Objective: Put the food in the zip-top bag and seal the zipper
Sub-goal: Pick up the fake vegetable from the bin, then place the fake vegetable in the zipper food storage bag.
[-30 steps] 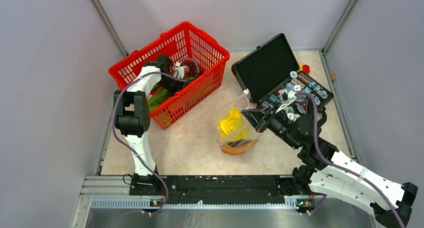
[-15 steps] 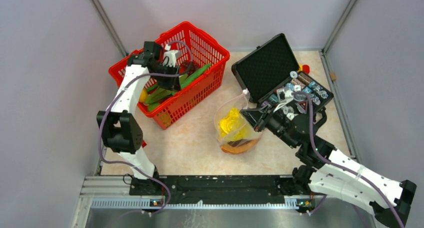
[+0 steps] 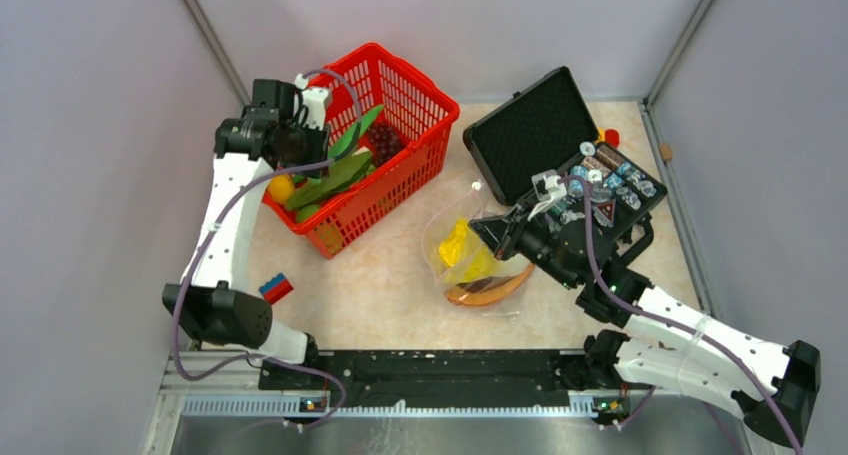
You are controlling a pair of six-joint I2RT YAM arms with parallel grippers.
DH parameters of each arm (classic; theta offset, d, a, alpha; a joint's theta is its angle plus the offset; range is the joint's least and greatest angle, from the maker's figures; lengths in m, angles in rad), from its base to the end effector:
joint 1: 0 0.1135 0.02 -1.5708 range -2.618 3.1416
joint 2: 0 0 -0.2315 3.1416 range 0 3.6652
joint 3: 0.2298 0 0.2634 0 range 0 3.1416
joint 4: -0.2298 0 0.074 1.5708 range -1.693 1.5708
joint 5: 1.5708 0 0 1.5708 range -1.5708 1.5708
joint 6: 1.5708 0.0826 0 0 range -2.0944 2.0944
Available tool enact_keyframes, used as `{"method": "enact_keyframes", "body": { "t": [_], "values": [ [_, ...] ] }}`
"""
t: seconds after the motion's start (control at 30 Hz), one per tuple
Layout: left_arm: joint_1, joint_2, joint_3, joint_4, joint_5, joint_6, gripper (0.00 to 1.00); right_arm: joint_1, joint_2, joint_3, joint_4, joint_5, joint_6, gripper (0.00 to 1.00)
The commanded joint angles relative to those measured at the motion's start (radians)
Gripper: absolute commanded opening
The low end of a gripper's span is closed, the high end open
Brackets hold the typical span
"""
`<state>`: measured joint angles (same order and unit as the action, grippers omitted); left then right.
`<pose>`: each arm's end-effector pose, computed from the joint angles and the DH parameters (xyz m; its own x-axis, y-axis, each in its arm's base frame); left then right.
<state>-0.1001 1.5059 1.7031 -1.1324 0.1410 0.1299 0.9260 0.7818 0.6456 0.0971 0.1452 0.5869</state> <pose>0.3344 -0.0453 0.3282 -0.7704 0.2063 -0.6033 0.2842 0.9581 -0.0352 0.1740 0.2115 0.2951 -0.4094 0.3673 -0.8352 -0.5731 0.6087 0.5487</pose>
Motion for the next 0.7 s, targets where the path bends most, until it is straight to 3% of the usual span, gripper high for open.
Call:
{"method": "enact_keyframes", "body": {
  "t": [0.0,0.13,0.37,0.67],
  "values": [
    [-0.008,-0.085,0.055,-0.026,-0.055,0.000,0.08,-0.003,0.011,0.065,0.083,0.012,-0.012,0.00],
    [-0.082,-0.105,0.105,-0.095,-0.049,-0.004,0.07,-0.003,0.029,0.064,0.109,0.016,-0.012,0.00],
    [-0.338,-0.112,0.194,-0.225,-0.178,-0.070,0.08,-0.004,0.088,0.095,0.120,0.035,-0.051,0.00],
    [-0.451,-0.117,0.271,-0.374,-0.265,-0.097,0.10,-0.003,0.101,0.077,0.165,0.075,-0.047,0.00]
  ]
}}
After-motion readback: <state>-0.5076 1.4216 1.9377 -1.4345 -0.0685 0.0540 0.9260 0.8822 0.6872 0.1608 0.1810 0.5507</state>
